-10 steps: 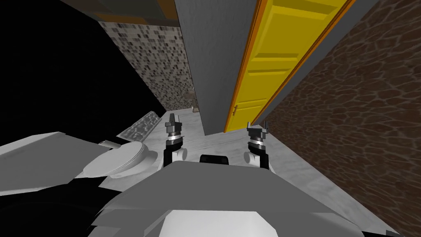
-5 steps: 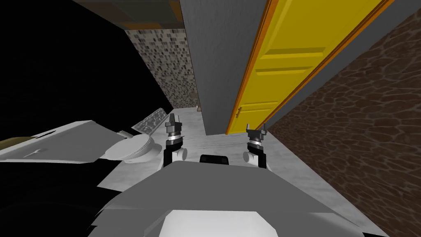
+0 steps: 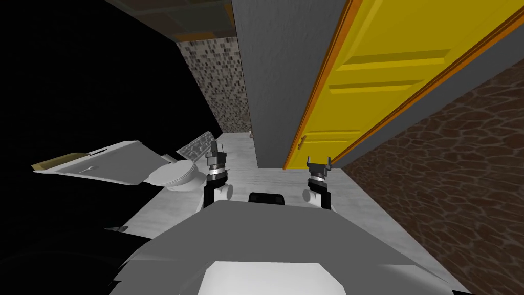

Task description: Pull the door open

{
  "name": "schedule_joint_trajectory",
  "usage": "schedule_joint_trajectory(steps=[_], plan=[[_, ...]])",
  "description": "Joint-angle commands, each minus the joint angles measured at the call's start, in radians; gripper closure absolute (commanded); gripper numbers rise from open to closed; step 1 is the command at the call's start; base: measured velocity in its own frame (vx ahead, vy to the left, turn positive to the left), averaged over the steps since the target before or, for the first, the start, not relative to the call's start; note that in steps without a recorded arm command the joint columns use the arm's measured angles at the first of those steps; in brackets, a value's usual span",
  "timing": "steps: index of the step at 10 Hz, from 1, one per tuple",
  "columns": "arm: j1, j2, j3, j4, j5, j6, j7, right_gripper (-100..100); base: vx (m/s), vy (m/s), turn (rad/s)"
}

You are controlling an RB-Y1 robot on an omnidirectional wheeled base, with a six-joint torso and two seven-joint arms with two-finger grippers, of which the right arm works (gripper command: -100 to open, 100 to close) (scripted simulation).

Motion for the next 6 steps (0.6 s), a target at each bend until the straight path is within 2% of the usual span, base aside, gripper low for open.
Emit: schedule_joint_trajectory(steps=[1, 6], plan=[[-0.014, -0.001, -0.003, 0.037, -0.022, -0.008, -0.024, -100, 0.013, -0.102, 0.202], [-0.044, -0.009, -0.012, 0.141, -0.09, -0.031, -0.098, -100, 0.013, -0.126, 0.205]])
